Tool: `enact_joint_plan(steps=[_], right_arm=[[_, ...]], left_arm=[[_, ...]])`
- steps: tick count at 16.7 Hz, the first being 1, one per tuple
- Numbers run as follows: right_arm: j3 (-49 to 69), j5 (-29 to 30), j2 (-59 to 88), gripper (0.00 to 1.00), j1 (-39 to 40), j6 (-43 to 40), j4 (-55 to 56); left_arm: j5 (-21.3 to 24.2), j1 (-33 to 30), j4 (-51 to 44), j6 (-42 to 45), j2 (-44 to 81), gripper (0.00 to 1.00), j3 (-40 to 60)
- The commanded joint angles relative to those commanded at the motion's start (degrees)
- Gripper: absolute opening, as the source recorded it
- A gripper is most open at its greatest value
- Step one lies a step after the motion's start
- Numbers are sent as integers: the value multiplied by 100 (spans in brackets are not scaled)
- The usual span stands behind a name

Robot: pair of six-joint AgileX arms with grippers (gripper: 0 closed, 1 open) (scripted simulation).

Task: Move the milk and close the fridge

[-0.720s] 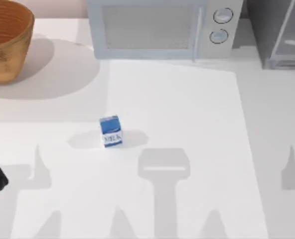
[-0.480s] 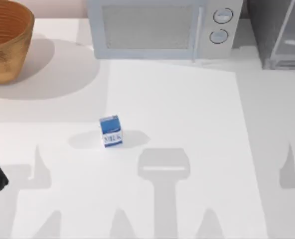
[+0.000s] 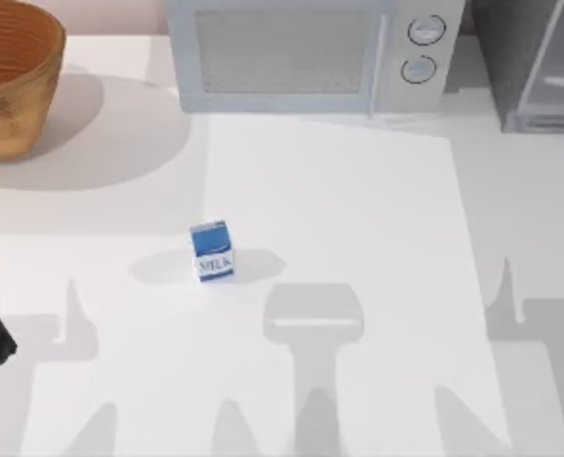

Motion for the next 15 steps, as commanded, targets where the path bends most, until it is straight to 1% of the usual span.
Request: enact_joint_plan(steps=[2,4,7,9,15], right_arm=[[-10,805,648,100,793,18,577],[-26,1482,1227,100,1470,39,1071],[-43,2166,1846,100,2161,64,1574],[-47,2376,2041,100,2378,71,1741],[-47,2386,2046,100,2381,71,1744]], left_arm=[[0,0,0,0,0,100,0],[0,0,0,0,0,100,0],[0,0,0,0,0,100,0],[0,0,0,0,0,100,0],[0,0,0,0,0,100,0]])
